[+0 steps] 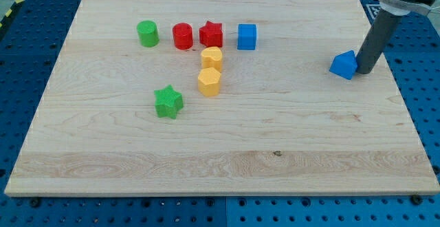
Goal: Move the blue triangle up and left
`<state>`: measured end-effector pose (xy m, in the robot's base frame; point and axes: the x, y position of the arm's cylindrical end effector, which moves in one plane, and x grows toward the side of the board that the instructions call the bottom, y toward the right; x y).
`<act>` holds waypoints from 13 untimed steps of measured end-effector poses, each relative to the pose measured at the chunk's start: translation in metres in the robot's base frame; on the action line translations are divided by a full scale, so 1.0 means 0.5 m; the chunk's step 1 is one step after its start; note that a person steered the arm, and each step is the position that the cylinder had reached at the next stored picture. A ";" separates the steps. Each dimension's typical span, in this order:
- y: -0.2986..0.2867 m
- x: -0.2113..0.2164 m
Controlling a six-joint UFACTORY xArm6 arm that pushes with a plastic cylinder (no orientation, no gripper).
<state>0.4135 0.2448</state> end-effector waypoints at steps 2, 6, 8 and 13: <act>-0.024 0.054; -0.072 -0.078; -0.063 -0.132; -0.069 -0.227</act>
<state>0.3001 0.2101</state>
